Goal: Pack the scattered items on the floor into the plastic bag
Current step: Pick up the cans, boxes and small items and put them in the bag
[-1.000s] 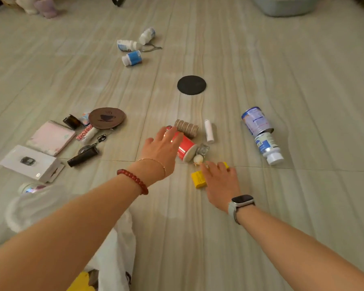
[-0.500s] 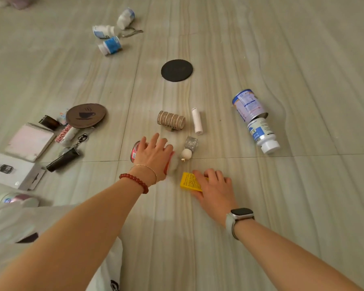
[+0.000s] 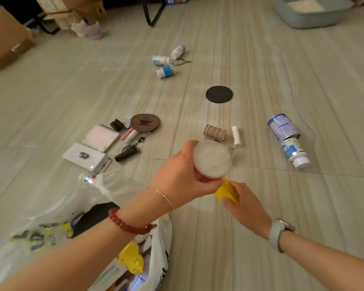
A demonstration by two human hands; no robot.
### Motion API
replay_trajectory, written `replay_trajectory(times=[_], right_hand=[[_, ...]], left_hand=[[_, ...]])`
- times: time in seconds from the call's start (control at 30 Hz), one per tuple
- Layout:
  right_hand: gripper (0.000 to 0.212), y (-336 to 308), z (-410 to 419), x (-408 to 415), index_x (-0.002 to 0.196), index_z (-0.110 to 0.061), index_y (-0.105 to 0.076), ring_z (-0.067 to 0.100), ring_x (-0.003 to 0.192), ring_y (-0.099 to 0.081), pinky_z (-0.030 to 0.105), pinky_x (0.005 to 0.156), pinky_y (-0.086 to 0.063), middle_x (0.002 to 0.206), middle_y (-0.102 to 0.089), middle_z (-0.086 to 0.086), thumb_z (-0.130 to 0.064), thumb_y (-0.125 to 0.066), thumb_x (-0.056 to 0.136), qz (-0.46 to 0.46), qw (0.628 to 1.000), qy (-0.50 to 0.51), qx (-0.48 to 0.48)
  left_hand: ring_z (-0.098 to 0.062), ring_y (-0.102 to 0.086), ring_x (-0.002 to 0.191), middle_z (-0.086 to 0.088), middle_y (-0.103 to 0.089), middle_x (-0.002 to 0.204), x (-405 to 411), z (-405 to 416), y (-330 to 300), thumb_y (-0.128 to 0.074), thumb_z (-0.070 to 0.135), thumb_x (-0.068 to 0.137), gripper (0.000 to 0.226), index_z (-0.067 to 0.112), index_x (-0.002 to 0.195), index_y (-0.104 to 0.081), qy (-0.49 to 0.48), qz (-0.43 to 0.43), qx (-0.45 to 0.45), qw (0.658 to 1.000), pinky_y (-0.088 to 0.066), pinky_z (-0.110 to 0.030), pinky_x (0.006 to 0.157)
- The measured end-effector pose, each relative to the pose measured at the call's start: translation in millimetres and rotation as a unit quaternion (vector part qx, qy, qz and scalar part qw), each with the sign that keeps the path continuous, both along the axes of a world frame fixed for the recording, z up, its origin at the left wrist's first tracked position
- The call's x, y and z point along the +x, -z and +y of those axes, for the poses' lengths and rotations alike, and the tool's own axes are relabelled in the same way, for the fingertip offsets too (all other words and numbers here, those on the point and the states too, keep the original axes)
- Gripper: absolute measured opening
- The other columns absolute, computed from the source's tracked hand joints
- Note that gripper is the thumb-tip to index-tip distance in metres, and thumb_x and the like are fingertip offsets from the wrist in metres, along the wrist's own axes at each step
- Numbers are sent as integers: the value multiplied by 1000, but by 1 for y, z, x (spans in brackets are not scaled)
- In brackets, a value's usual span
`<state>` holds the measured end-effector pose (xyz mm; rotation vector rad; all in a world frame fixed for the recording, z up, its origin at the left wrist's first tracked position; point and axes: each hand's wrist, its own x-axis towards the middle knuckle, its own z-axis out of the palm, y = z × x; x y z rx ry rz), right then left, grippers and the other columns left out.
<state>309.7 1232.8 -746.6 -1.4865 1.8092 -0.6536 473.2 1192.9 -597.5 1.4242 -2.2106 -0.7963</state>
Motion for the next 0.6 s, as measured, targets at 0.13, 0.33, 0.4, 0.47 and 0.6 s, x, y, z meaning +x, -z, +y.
replay_trajectory(times=[0.13, 0.33, 0.4, 0.47, 0.6], right_hand=[[35, -43, 25, 41, 111, -26, -48, 8, 86, -54, 13, 69, -40, 100, -54, -5, -25, -64, 80, -106, 992, -26, -64], [41, -87, 63, 89, 112, -40, -36, 1, 85, -52, 12, 68, -42, 102, -48, -20, -46, -49, 73, -92, 967, -197, -133], [44, -91, 76, 106, 116, -41, -34, 6, 83, -54, 19, 68, -44, 101, -51, -20, -50, -46, 75, -61, 961, -249, -101], [42, -91, 88, 129, 117, -39, -38, 11, 82, -57, 27, 71, -47, 99, -57, -13, -52, -47, 78, -53, 963, -264, -20], [29, -95, 94, 180, 118, -17, -44, 19, 65, -59, 27, 53, -51, 93, -57, 6, -33, -47, 94, -278, 928, -82, 235]], left_hand=[[7, -57, 87, 23, -58, 88, 61, 46, -30, -67, 59, 51, 60, 35, 99, -39, 3, 79, 25, 997, -42, -1, 67], [9, -61, 84, 24, -66, 87, 152, 103, -24, -65, 55, 46, 54, 38, 95, -47, -74, 117, 104, 985, -45, -4, 65], [9, -62, 78, 18, -67, 79, 178, 116, -9, -63, 60, 45, 53, 37, 90, -48, -146, 102, 140, 974, -46, -5, 59], [-1, -63, 69, 14, -62, 78, 197, 124, 5, -66, 64, 56, 45, 34, 85, -48, -227, 70, 177, 955, -45, -10, 53], [-10, -59, 61, 2, -60, 68, 220, 121, 21, -54, 51, 80, 27, 26, 72, -47, -360, 99, 262, 890, -42, -20, 51]])
